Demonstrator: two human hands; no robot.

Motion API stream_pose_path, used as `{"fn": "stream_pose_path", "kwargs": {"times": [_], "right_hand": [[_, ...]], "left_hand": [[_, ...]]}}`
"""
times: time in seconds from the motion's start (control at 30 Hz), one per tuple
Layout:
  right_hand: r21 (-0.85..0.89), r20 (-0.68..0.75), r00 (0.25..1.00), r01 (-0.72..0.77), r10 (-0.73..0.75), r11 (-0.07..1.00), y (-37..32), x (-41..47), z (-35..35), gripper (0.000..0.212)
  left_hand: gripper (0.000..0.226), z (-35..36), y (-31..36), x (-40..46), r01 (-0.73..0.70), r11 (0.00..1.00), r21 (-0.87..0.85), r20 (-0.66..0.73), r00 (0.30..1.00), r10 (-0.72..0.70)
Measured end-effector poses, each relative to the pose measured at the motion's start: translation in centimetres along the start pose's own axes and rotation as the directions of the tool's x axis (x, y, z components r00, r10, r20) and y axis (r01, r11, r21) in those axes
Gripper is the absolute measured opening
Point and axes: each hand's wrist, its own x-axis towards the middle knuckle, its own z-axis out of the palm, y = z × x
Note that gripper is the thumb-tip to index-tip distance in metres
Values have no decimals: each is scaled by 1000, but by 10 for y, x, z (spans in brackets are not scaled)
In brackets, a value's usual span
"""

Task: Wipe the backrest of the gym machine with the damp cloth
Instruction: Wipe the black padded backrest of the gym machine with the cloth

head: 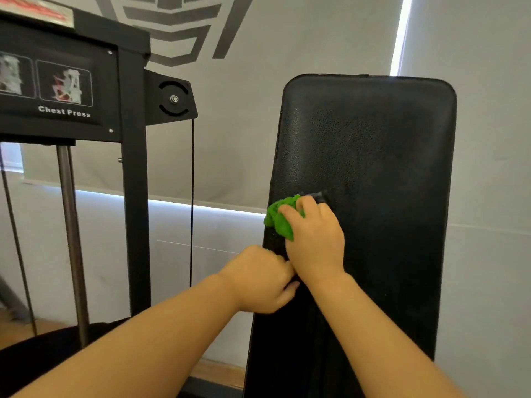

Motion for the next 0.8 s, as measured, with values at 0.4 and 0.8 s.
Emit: {"fn": "stream_pose_path", "kwargs": {"times": [0.4, 0.8], "right_hand": [[-116, -52, 991, -127, 121, 985, 6, 78, 1, 32], [-119, -90, 993, 70, -81, 990, 5, 2, 4, 36]], "left_hand": [[78, -1, -12, 15, 578, 727, -370, -6, 781, -624], [40, -7, -25, 24, 530, 74, -845, 308, 594, -743]]}}
